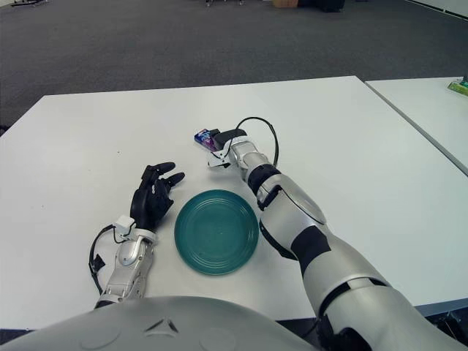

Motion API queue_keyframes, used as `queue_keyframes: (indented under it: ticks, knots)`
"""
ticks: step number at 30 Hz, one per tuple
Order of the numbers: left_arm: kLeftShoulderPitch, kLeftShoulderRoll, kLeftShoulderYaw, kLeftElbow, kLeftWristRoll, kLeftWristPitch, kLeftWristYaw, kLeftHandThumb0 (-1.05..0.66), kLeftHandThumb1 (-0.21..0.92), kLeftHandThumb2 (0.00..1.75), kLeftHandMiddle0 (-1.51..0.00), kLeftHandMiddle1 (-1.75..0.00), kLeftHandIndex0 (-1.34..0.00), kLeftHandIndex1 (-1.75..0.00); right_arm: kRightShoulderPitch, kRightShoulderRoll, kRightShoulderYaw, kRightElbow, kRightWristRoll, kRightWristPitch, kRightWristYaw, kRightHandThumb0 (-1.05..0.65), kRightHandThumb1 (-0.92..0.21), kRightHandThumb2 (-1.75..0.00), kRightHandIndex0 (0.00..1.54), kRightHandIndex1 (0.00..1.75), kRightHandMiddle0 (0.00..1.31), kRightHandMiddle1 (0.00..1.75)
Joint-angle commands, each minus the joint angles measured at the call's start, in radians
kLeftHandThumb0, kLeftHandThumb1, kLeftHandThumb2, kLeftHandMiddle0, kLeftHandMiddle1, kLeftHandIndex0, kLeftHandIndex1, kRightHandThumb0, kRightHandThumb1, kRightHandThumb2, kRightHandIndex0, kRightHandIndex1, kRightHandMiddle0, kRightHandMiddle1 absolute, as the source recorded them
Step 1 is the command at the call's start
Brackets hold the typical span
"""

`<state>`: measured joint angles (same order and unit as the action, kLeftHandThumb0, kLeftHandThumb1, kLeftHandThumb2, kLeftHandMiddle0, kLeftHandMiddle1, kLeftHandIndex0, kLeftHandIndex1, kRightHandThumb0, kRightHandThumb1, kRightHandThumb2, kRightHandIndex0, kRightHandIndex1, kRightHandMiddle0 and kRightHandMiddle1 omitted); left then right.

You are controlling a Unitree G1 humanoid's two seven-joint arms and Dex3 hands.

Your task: Put the gum into the plate.

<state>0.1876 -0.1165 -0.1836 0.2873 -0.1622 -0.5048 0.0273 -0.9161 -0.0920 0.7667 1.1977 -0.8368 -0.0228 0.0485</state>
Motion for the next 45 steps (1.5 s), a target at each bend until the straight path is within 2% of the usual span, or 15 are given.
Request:
queue_keyframes:
  ticks: [1, 4, 8, 10, 19, 24, 31, 45]
  knots:
    - [0.062, -0.131, -0.007, 0.085, -0.028, -0.004, 0.017, -0.90, 0.92, 0.89, -0.44, -0.83, -0.19, -1.19, 0.071, -0.058, 0.014, -0.017, -0.008, -0.022, 0.053, -0.99, -0.92, -0.67, 0.31, 0.02, 0.00, 0.63]
    - [0.060, -0.131, -0.006, 0.087, -0.029, -0.005, 0.020, -0.89, 0.92, 0.89, -0.44, -0.83, -0.20, -1.19, 0.092, -0.102, 0.017, -0.072, -0.010, -0.040, 0.069, -0.99, -0.92, -0.67, 0.32, 0.02, 0.00, 0.62]
    - [0.050, -0.126, -0.005, 0.094, -0.026, -0.007, 0.023, -0.89, 0.92, 0.88, -0.45, -0.84, -0.20, -1.19, 0.166, -0.254, 0.021, -0.323, -0.026, -0.069, 0.160, -0.99, -0.92, -0.68, 0.35, 0.03, 0.00, 0.59]
    - [0.046, -0.122, -0.004, 0.099, -0.025, -0.008, 0.021, -0.90, 0.92, 0.89, -0.45, -0.84, -0.19, -1.18, 0.192, -0.298, 0.018, -0.412, -0.031, -0.069, 0.200, -0.98, -0.92, -0.68, 0.36, 0.03, 0.00, 0.58]
    - [0.036, -0.113, 0.003, 0.118, -0.030, -0.007, 0.010, -0.91, 0.92, 0.91, -0.45, -0.83, -0.19, -1.16, 0.248, -0.394, 0.004, -0.606, -0.051, -0.061, 0.300, -0.98, -0.92, -0.70, 0.38, 0.03, 0.00, 0.55]
    - [0.032, -0.108, 0.004, 0.125, -0.025, -0.003, 0.009, -0.92, 0.92, 0.92, -0.44, -0.82, -0.19, -1.16, 0.290, -0.448, -0.024, -0.722, -0.055, -0.047, 0.353, -0.96, -0.92, -0.70, 0.40, 0.04, 0.00, 0.52]
    - [0.027, -0.103, 0.006, 0.129, -0.019, 0.001, 0.012, -0.91, 0.92, 0.92, -0.44, -0.81, -0.18, -1.16, 0.337, -0.493, -0.058, -0.821, -0.061, -0.042, 0.393, -0.95, -0.92, -0.70, 0.42, 0.04, 0.00, 0.53]
    - [0.016, -0.096, 0.013, 0.142, -0.024, -0.006, 0.004, -0.91, 0.92, 0.91, -0.45, -0.81, -0.18, -1.16, 0.478, -0.639, -0.185, -1.104, -0.033, -0.060, 0.508, -0.90, -0.92, -0.70, 0.43, 0.04, 0.00, 0.54]
